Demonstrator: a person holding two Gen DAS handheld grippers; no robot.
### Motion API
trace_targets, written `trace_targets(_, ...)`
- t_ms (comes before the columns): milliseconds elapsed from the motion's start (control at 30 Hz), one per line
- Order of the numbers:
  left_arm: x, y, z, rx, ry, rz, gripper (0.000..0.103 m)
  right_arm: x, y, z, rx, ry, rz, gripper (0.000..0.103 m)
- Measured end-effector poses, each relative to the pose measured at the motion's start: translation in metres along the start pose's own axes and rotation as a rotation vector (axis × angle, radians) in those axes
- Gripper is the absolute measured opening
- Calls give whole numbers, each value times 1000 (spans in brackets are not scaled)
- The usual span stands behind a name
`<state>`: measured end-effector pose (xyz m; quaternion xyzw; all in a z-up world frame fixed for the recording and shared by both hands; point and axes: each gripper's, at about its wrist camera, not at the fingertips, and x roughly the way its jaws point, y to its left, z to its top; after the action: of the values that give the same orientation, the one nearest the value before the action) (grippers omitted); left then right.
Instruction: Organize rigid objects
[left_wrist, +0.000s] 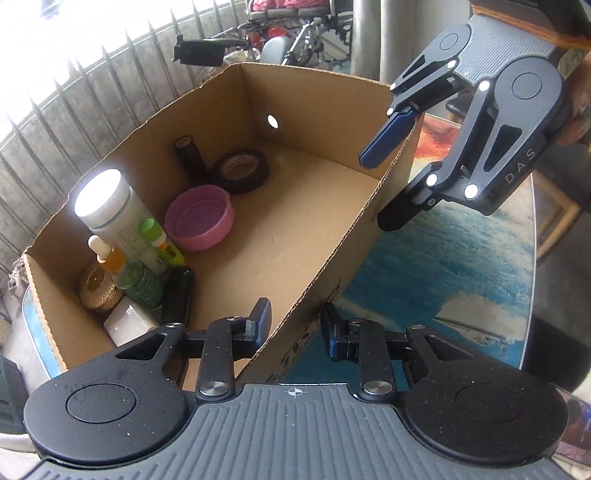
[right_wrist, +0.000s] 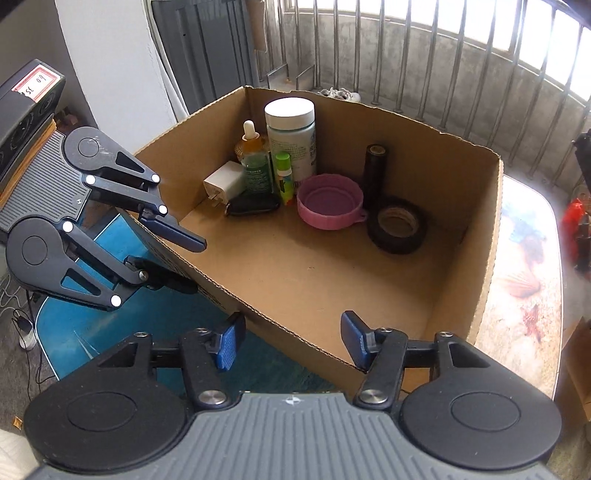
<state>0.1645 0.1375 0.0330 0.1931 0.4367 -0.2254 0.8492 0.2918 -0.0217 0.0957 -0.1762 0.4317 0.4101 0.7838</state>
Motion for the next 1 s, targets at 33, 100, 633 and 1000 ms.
trace_targets(33, -4, -6, -3, 11, 3, -3, 28, -2, 1, -2, -1, 7, 7, 60)
trace_targets(100, -14, -20, -12, 34, 7, -8, 28, -3, 0, -7, -6, 24, 16, 60)
trace_targets(633, -56, -90, -63, 94, 48, 12, 30, -8, -7, -18, -29, 19, 67, 60)
trace_targets(1000, -93, -84, -59, -53, -42, 146, 52, -35, -12, -14, 16, -44, 63, 60)
